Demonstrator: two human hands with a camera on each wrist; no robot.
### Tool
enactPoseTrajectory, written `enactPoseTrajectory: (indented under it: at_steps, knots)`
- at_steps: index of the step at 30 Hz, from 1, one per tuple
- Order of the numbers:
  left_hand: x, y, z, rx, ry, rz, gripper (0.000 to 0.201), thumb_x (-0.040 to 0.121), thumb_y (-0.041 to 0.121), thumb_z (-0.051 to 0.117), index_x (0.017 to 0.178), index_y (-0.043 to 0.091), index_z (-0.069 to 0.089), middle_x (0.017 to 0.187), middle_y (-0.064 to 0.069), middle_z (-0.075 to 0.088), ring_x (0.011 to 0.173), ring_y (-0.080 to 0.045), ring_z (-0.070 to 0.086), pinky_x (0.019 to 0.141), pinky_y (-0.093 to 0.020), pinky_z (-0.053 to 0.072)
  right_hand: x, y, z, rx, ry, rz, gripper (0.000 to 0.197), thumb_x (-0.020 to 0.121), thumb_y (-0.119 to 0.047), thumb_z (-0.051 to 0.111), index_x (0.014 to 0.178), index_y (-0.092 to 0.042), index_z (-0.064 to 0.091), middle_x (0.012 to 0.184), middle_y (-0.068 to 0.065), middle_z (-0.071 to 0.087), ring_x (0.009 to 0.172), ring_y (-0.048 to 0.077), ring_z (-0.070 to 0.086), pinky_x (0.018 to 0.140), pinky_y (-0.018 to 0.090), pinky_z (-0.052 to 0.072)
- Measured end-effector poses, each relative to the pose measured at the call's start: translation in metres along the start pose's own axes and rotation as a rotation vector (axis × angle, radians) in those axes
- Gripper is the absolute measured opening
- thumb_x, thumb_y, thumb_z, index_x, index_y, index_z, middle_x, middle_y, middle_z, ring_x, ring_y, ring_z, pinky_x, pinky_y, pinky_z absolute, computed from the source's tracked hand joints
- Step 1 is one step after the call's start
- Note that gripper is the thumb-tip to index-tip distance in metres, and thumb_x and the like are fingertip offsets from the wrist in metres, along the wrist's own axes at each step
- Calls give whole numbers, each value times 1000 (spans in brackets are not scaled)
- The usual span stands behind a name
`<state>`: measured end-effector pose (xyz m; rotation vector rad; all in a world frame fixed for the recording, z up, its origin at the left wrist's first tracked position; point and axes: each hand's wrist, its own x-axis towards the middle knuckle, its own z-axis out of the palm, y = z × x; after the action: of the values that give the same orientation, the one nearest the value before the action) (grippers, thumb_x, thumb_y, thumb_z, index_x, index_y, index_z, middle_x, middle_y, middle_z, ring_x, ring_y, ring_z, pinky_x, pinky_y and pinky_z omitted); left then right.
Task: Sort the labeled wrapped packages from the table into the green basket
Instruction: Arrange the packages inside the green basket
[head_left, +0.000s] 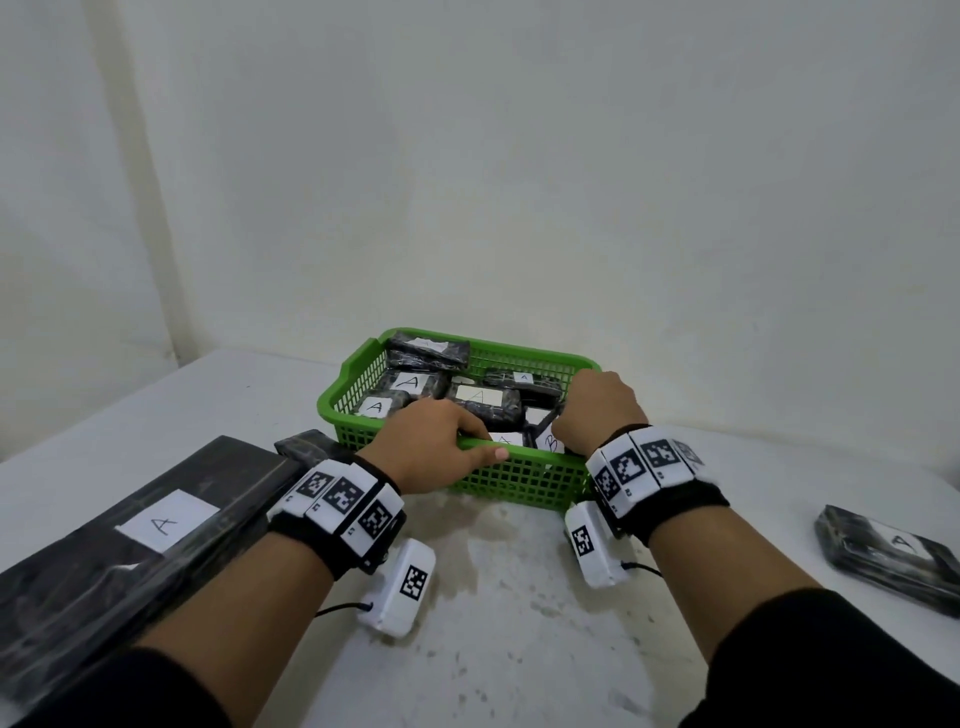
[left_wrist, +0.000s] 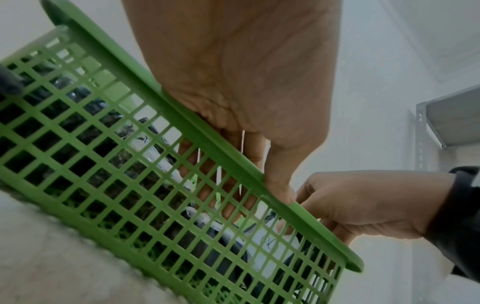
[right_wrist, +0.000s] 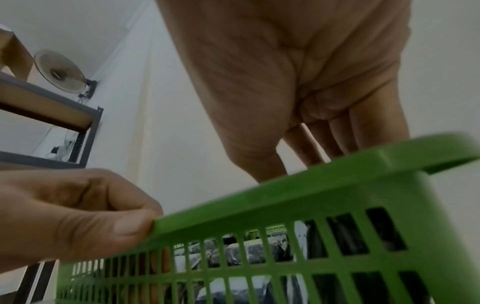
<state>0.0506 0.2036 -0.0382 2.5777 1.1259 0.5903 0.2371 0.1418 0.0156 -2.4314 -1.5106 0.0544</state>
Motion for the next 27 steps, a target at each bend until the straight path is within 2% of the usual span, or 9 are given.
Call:
enactPoseTrajectory:
  at_steps: [2, 5, 11, 14, 17, 20, 22, 24, 27]
  knots:
    - [1, 0, 0, -4, -1, -5, 45, 90, 68, 60, 105, 30, 79, 85, 5, 77, 79, -12, 70, 77, -30, 58, 5, -1, 1, -11, -39, 6, 30, 95, -7, 61, 71, -11, 43, 74, 4, 46, 63, 17, 47, 57, 28, 42]
    - [0, 1, 0, 9, 12, 3, 42, 92, 65, 61, 103, 29, 80, 85, 7, 76, 75, -10, 67, 67, -24, 49, 11, 1, -1, -22, -102, 20, 29, 96, -10, 59, 71, -11, 45, 74, 4, 47, 70, 21, 52, 49, 24, 34]
    - [-1, 2, 0, 15, 22, 3, 42, 92, 64, 61, 104, 29, 80, 86, 5, 77, 80, -12, 70, 75, -27, 54, 19, 5, -1, -18, -138, 39, 33, 101, -14, 56, 70, -11, 44, 73, 3, 48, 61, 13, 44, 48, 24, 32]
    - [-2, 3, 0, 20, 29, 2, 42, 92, 65, 61, 104, 29, 80, 89, 6, 77, 82, -12, 69, 74, -26, 53, 20, 3, 6, -28, -87, 33, 33, 99, -14, 63, 72, -10, 46, 83, 4, 54, 73, 19, 55, 60, 25, 43]
    - [-3, 3, 0, 17, 25, -1, 42, 92, 65, 61, 105, 30, 80, 89, 7, 77, 83, -10, 69, 75, -27, 55, 15, 1, 10, -56, -12, 3, 18, 97, -13, 70, 87, -9, 54, 94, 8, 55, 85, 25, 55, 73, 27, 47]
    - [-3, 3, 0, 19, 31, 1, 43, 92, 66, 60, 105, 30, 80, 89, 8, 77, 83, -10, 69, 76, -28, 56, 9, -3, 6, -88, 28, -23, 17, 92, -16, 77, 102, -9, 66, 109, 11, 65, 99, 28, 65, 74, 30, 48]
    - [-2, 2, 0, 22, 35, 6, 43, 92, 66, 60, 104, 30, 80, 89, 8, 77, 83, -10, 69, 76, -28, 56, 8, -2, 2, -69, 22, -19, 24, 88, -19, 82, 95, -11, 61, 115, 13, 67, 107, 30, 68, 75, 30, 49]
    - [-3, 3, 0, 27, 33, 9, 44, 92, 66, 60, 106, 29, 80, 93, 9, 77, 86, -10, 69, 78, -28, 55, 9, 0, 1, -34, -5, 7, 27, 88, -21, 83, 95, -9, 60, 115, 14, 68, 104, 28, 69, 74, 28, 49]
    - [-3, 3, 0, 29, 34, 13, 45, 92, 67, 59, 107, 29, 79, 96, 9, 78, 87, -10, 69, 78, -27, 54, 11, 0, 1, 16, -2, 45, 23, 93, -16, 77, 109, -3, 67, 119, 16, 68, 102, 29, 68, 72, 27, 48]
